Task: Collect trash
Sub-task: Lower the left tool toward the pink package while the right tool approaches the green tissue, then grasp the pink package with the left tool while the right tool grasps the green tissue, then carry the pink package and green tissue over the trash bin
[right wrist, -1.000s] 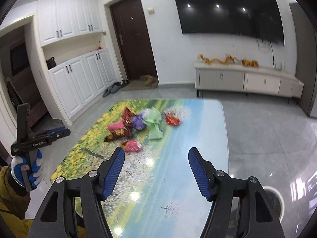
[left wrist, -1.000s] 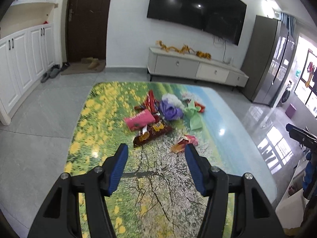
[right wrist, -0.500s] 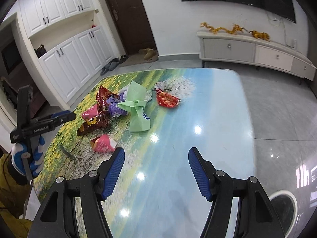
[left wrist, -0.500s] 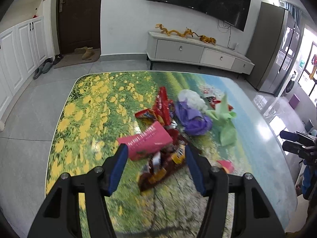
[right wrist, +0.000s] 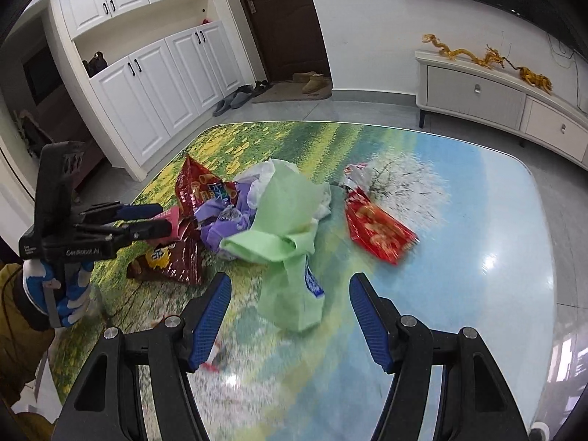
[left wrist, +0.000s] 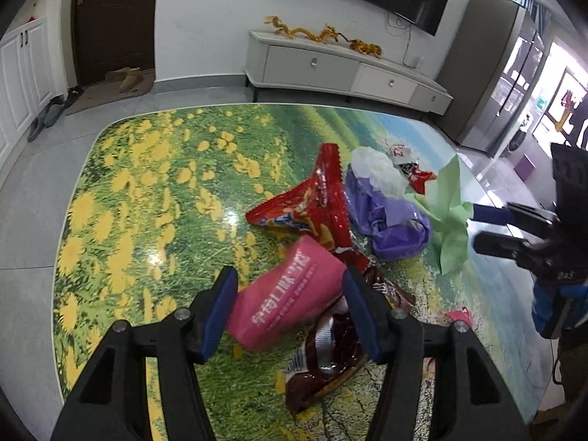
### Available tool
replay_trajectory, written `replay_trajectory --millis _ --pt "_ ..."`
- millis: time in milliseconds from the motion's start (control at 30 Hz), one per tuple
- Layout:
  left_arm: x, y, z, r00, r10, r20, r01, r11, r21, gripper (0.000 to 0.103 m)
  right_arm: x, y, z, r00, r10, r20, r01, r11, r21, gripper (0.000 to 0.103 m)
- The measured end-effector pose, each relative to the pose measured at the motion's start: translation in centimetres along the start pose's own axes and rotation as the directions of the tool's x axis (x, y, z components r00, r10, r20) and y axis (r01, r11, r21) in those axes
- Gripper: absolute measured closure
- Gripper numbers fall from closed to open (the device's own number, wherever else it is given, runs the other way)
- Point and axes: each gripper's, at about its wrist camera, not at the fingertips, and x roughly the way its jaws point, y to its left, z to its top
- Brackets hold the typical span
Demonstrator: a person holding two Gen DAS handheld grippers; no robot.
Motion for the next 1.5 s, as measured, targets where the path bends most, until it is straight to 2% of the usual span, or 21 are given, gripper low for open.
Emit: replay_trajectory --millis 133,200,267,333,433,567,867,1100,1300,1500 --pt "0.9 -0.4 -0.5 1.0 -0.008 -0.021 0.008 1.0 0.018 0.048 1.8 0.0 0.7 1.0 0.006 -0.015 -0.006 1.0 -0.001 0.038" --pt "0.8 -0.4 -0.6 1.0 -0.006 -0.009 0.006 1.0 0.02 0.055 2.5 -0.1 0.8 1.0 0.002 -0.023 -0.002 1.0 -0.002 0.038" --pt "0.6 0.0 -0.7 1.0 -0.02 -0.005 0.02 1.0 -0.004 0.063 3.0 -0.1 0.8 1.0 0.002 -0.031 -0.002 1.0 0.001 0.045" --pt "0.4 0.4 -0.9 1.0 -0.017 -0.001 0.016 1.0 -0.025 0.068 3.4 -0.4 0.7 0.999 0.005 -0.04 -0.005 1.0 0.015 0.061" --pt "0.0 0.7 -1.3 1.0 0.0 0.003 0.001 0.999 -0.052 0.072 3.5 -0.9 0.1 0.999 0.01 -0.042 -0.009 0.999 0.038 0.077" --pt "-1.5 1.4 -1.8 1.0 0.002 0.031 0.001 0.994 -0.106 0.074 2.2 -1.5 -1.0 1.0 0.0 -0.017 0.001 0.997 0.072 0.082" --pt "-8.3 -0.1 -2.9 0.992 0.047 0.121 -0.033 0.993 -0.116 0.074 -5.0 -0.6 -3.9 0.998 -0.024 0.065 0.019 0.996 0.083 0.084" --pt "-13.6 -3.2 -3.7 0.981 0.061 0.185 -0.044 0.995 -0.094 0.074 -11.9 -0.2 -7.1 0.987 -0.061 0.149 0.045 0.993 0.11 0.084" --pt "-16.1 -7.9 -3.8 0.976 0.029 0.218 -0.022 0.999 -0.037 0.074 -17.6 -1.1 -10.7 0.969 -0.129 0.212 0.095 0.982 0.162 0.084" --pt "-15.6 -16.2 -2.4 0.977 -0.055 0.207 0.04 0.996 0.077 0.074 -23.7 -4.5 -15.6 0.933 -0.242 0.266 0.17 0.949 0.265 0.084"
